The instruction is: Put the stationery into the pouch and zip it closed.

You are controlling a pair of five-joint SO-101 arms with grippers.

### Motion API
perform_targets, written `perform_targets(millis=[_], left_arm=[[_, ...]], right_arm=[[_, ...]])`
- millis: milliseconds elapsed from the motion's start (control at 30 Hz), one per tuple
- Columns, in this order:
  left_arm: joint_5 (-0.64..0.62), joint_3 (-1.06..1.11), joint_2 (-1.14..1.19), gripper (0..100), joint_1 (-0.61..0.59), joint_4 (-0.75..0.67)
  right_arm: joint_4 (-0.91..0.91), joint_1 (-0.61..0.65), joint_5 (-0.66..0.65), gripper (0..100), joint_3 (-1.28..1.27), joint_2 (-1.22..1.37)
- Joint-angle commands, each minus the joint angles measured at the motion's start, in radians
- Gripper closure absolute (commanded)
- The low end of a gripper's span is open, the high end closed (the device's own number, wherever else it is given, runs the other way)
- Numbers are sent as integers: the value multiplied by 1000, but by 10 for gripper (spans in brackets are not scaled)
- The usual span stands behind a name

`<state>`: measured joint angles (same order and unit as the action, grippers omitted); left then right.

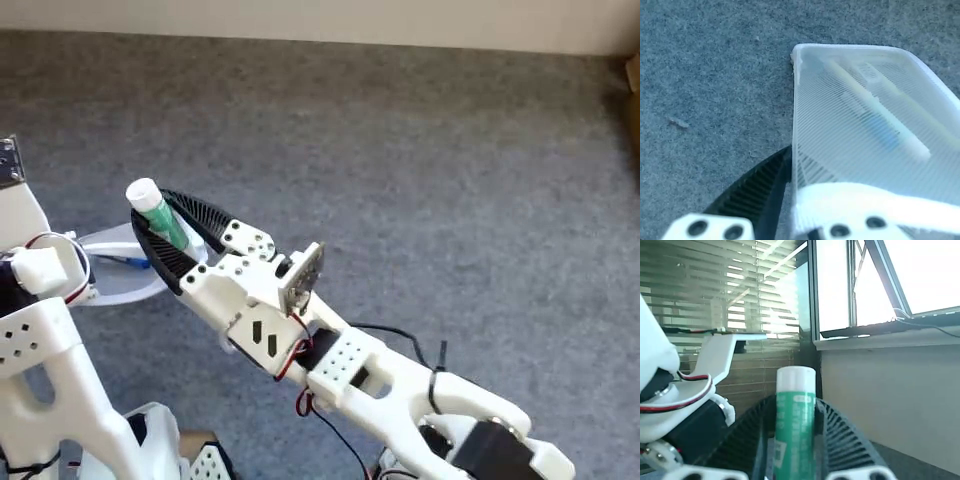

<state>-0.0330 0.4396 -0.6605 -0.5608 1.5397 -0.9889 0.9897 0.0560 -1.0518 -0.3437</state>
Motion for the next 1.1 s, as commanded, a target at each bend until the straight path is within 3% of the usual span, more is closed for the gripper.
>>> perform_targets(millis=[0,333,567,633,700,833,967,1067], left_arm=[[-8,1,4,993,12,-20],[-8,1,4,993,12,-20],[-8,21,4,992,12,-21],[-8,21,4,992,12,-21],[-8,22,4,992,12,-21],[-8,24,4,992,12,-21],[-6,24,4,992,12,-21],[-5,24,4,993,12,-21]], right_arm=[[-68,10,0,993,38,24],[-93,122,0,993,30,-153],[-91,127,-2,993,-19,-183],[-53,127,-55,993,-45,-200],[68,122,-110,994,-71,-243],[432,77,-74,994,-79,-406],[806,-42,35,994,-42,-587],[1053,-147,43,994,18,-699]])
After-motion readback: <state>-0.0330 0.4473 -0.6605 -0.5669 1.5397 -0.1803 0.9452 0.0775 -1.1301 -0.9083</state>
